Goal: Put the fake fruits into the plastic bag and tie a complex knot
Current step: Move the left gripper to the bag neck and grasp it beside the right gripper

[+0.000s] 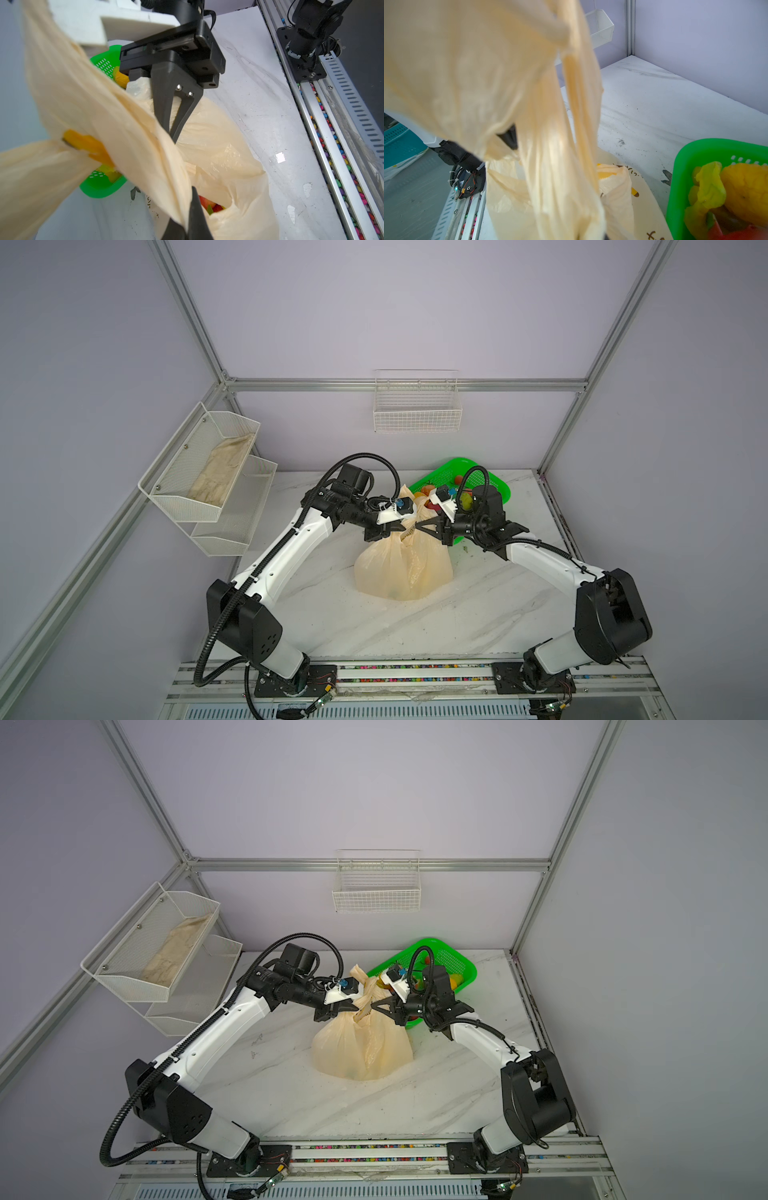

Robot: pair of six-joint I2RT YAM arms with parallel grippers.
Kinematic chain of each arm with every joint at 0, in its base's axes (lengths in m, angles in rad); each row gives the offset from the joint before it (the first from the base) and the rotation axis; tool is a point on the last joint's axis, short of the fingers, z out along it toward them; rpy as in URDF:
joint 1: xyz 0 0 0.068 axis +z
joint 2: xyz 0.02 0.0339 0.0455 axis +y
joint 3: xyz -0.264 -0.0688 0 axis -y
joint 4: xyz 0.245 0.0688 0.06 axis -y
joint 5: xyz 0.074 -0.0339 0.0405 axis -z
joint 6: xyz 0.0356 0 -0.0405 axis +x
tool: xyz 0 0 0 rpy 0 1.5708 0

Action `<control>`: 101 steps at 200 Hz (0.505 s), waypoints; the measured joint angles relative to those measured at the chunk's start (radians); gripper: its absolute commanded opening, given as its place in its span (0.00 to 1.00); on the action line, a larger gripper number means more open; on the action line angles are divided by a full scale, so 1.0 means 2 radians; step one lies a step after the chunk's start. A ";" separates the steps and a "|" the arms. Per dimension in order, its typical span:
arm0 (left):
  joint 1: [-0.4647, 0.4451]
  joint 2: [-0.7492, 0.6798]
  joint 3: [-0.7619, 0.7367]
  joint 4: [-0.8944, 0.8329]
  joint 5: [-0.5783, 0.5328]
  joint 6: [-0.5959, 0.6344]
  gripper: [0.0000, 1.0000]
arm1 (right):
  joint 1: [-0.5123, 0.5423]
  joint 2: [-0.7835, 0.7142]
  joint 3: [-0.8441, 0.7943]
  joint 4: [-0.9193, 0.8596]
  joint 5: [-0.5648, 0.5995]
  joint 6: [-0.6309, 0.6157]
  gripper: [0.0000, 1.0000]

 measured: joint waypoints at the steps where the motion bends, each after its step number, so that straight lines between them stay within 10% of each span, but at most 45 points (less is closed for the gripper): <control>1: 0.000 0.000 0.000 0.000 0.000 0.000 0.00 | 0.000 0.000 0.000 0.000 0.000 0.000 0.20; 101: 0.000 0.020 0.010 -0.021 -0.023 0.028 0.00 | 0.000 -0.001 0.000 0.001 -0.014 -0.022 0.56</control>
